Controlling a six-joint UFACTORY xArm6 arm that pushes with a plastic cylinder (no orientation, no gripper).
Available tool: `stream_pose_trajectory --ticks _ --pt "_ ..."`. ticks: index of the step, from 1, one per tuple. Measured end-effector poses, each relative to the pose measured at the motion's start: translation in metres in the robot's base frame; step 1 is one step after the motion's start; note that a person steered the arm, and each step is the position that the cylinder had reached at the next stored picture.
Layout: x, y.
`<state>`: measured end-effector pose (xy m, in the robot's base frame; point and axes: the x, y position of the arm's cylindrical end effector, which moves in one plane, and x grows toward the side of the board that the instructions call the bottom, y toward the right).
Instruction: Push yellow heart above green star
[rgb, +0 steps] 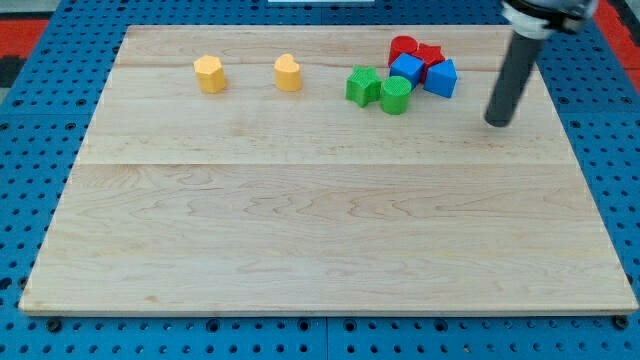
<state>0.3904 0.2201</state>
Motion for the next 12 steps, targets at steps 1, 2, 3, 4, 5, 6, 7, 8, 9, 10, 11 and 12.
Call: stream_pose_trajectory --ticks 1,2,3,4,5,6,7,8,9,10,11,12 --pt "0.001 0.005" --pt "0.001 0.017" --pt "0.047 0.013" --pt "0.077 -0.031" --pt "0.084 -0.086" --pt "0.084 -0.114" --pt "0.072 -0.167" --pt "0.067 -0.268" --pt "0.018 -0.329" --pt "-0.022 -0.340" --pt "-0.062 -0.316" --pt "-0.097 -0.285"
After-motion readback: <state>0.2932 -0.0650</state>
